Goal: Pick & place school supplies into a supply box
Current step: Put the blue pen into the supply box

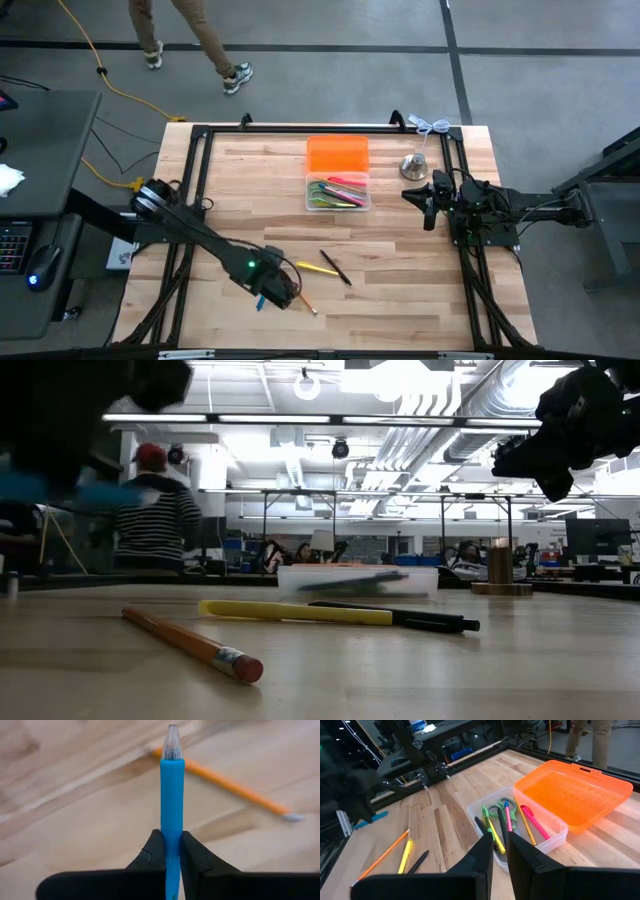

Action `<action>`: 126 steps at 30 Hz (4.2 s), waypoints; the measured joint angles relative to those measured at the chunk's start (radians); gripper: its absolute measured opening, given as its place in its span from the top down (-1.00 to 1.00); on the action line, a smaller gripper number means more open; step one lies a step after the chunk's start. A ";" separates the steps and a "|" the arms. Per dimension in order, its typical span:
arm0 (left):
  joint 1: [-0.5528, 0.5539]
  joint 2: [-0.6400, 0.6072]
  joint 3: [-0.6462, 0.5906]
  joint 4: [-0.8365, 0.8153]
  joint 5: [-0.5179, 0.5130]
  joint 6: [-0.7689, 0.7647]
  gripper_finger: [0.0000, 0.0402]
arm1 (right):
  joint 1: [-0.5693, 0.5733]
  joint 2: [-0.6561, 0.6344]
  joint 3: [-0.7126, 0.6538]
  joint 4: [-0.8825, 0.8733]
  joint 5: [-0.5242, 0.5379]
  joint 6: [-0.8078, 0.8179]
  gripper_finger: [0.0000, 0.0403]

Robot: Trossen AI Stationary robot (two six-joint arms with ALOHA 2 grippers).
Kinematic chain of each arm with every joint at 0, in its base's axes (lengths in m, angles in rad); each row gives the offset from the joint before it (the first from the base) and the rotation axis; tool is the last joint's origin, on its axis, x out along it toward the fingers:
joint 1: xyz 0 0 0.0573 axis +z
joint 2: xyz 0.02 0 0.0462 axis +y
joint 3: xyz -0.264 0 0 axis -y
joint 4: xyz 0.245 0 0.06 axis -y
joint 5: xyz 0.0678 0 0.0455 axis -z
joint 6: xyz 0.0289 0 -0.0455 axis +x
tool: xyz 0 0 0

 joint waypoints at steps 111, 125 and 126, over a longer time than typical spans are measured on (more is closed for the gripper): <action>0.531 -0.228 -0.298 1.461 0.261 1.055 0.77 | -0.006 0.970 0.454 0.859 -0.531 0.071 -0.08; 0.531 -0.228 -0.298 1.459 0.257 1.057 0.77 | -0.006 0.970 0.454 0.844 -0.527 0.071 0.51; 0.531 -0.228 -0.298 1.457 0.257 1.057 0.77 | -0.006 0.970 0.454 0.843 -0.527 0.071 0.56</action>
